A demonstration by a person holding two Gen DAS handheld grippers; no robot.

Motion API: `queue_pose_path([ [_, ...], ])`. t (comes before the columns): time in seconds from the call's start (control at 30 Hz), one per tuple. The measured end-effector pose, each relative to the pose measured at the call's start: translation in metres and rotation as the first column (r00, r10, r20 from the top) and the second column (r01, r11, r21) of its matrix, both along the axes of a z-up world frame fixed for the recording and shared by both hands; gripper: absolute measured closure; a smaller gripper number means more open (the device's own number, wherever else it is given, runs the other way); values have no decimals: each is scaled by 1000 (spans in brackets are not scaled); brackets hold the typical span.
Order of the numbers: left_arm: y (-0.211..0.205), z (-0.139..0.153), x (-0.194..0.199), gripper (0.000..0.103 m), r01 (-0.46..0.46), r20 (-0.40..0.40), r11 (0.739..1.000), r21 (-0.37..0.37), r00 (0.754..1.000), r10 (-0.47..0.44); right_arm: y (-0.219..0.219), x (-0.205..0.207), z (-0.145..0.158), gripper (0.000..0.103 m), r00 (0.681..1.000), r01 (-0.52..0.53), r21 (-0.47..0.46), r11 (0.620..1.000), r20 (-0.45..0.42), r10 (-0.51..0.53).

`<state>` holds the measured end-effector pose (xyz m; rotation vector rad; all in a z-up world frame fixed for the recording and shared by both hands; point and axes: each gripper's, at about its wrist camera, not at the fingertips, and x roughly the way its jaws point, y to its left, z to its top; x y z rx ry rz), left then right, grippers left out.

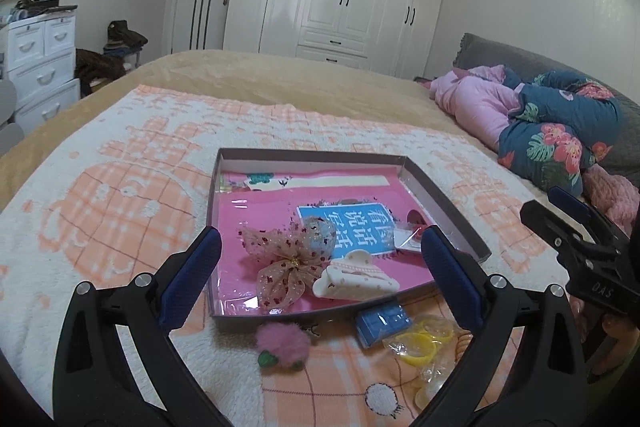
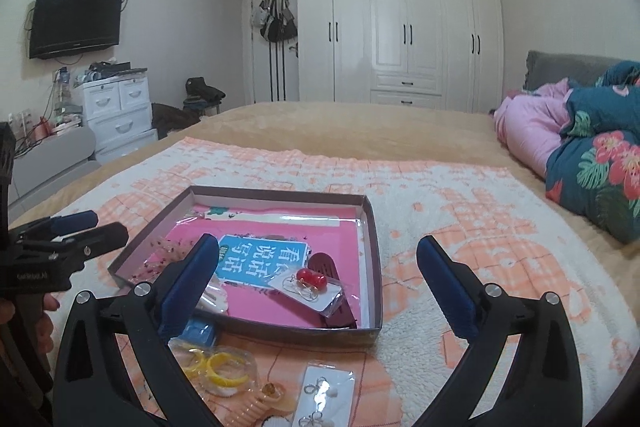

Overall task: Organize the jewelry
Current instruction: 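Withdraw both tools from the tray over the remaining loose items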

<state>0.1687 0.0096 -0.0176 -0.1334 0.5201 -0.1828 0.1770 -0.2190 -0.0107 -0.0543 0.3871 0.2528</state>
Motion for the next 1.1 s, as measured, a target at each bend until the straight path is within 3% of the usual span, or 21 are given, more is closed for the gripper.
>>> queue_pose_path([
  [0.43, -4, 4, -24, 11, 24, 15, 1000, 5, 1000, -24, -4, -30, 1, 7, 1000, 0, -19, 1000, 1, 0],
  [1.1, -15, -4, -50, 11, 66, -14, 997, 28, 998, -66, -26, -63, -16, 7, 996, 32, -4, 999, -82, -32],
])
